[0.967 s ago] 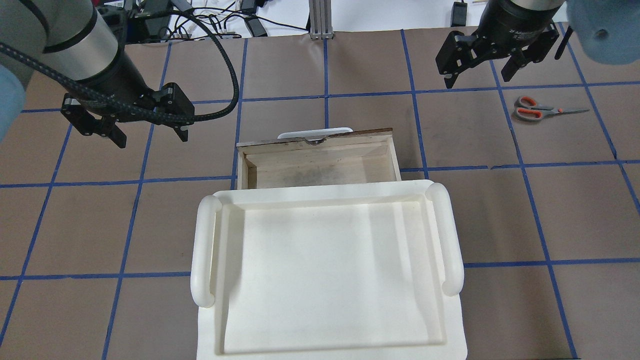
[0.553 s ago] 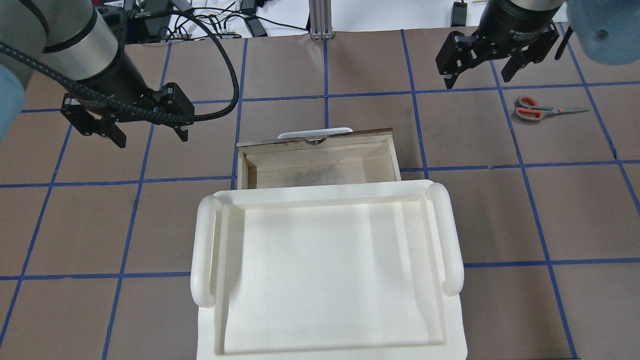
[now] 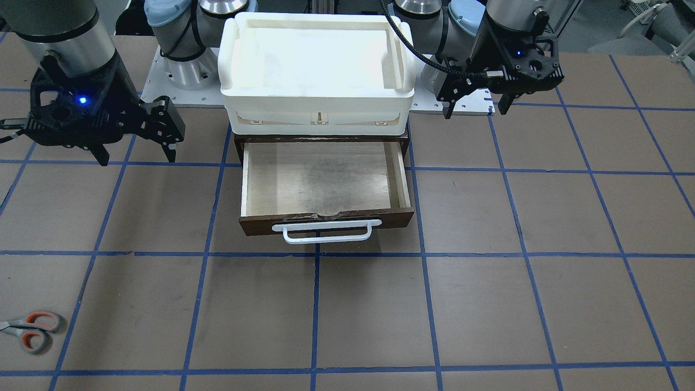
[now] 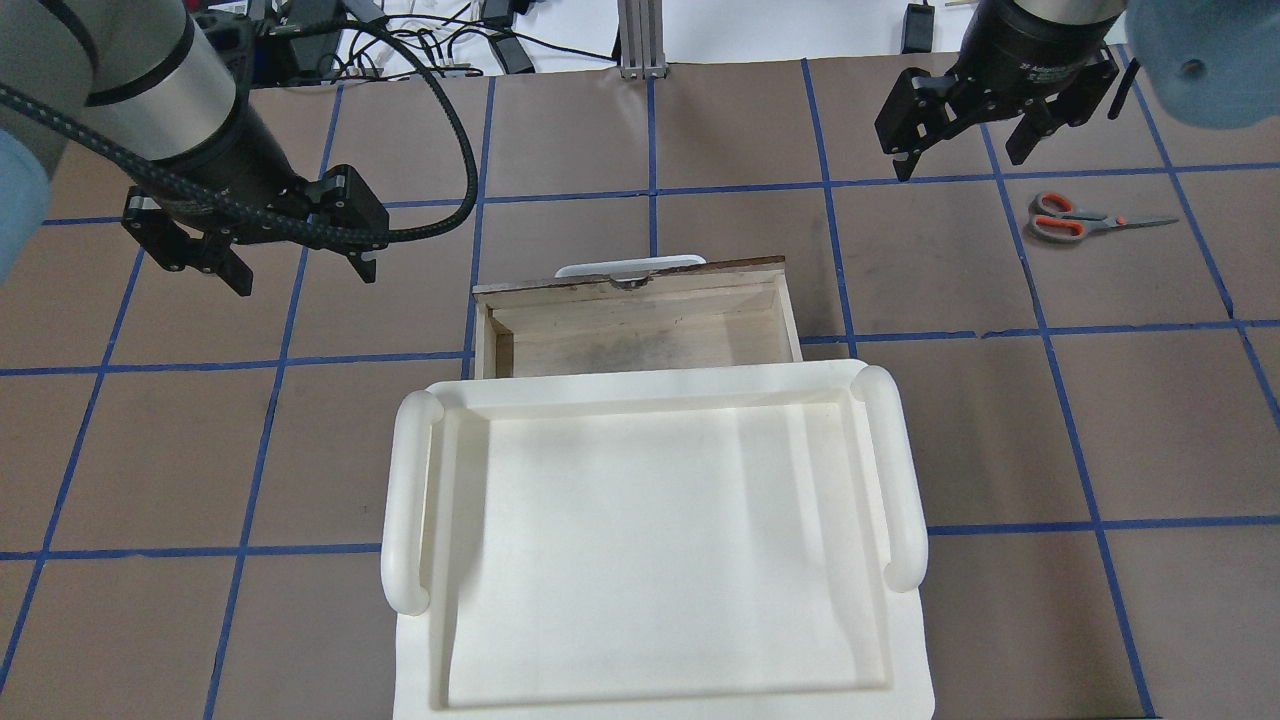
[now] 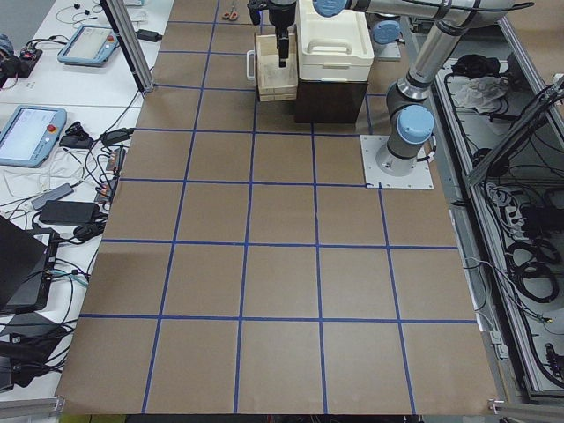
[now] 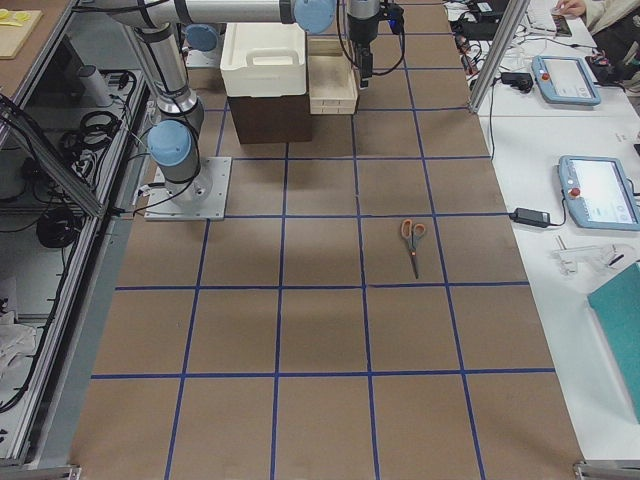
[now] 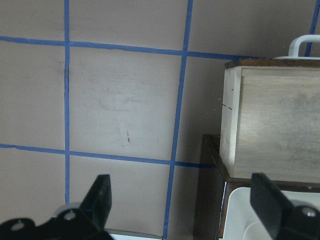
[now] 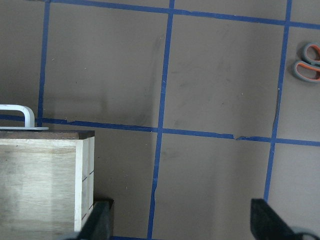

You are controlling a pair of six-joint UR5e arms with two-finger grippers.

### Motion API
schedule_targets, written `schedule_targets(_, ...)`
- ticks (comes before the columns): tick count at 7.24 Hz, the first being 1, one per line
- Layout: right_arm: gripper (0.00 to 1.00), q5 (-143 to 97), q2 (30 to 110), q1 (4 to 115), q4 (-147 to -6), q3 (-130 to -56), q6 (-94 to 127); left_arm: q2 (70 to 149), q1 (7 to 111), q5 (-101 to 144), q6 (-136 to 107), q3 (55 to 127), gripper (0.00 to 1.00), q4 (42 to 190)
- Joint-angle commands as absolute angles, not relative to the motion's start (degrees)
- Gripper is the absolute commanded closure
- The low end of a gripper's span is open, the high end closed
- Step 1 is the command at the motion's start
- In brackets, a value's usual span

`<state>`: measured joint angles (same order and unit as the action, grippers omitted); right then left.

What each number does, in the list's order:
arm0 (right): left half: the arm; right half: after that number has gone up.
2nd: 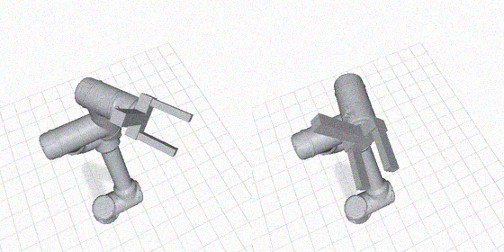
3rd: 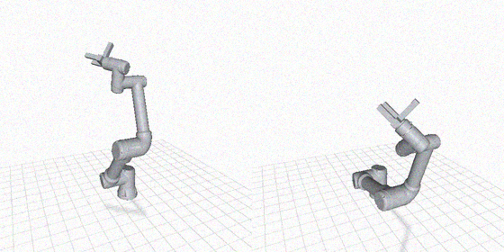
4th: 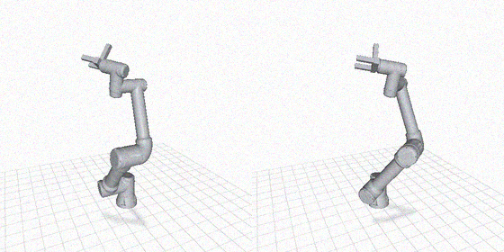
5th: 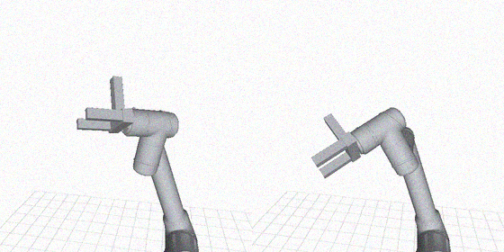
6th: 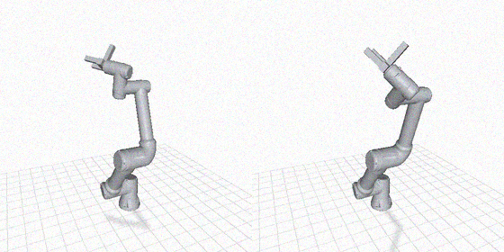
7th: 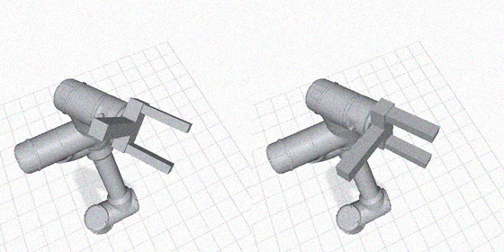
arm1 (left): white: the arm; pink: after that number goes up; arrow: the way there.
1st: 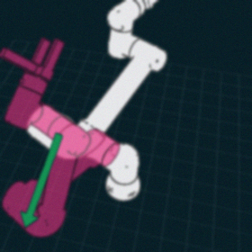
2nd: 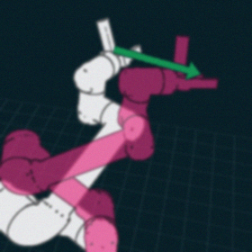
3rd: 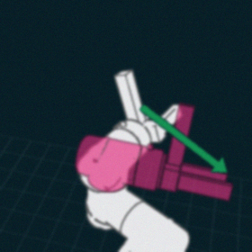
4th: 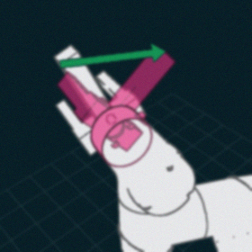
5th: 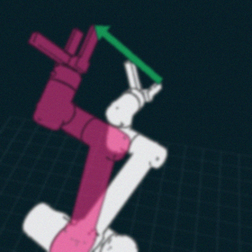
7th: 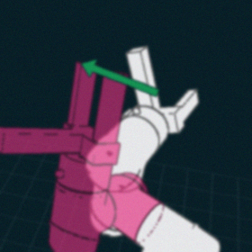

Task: Put scissors in drawer and close it

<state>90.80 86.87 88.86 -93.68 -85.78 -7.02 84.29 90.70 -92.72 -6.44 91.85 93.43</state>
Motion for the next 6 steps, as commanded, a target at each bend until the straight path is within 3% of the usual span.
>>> schedule_targets(1,0.00,90.7,87.4,88.8,-93.5,-85.8,-7.0,84.3,90.7,-92.7,-6.4,91.9,0.00,93.4)
schedule_targets(6,0.00,90.2,87.5,88.7,-93.3,-85.9,-7.2,84.3,90.7,-92.7,-6.4,91.8,0.00,93.4)
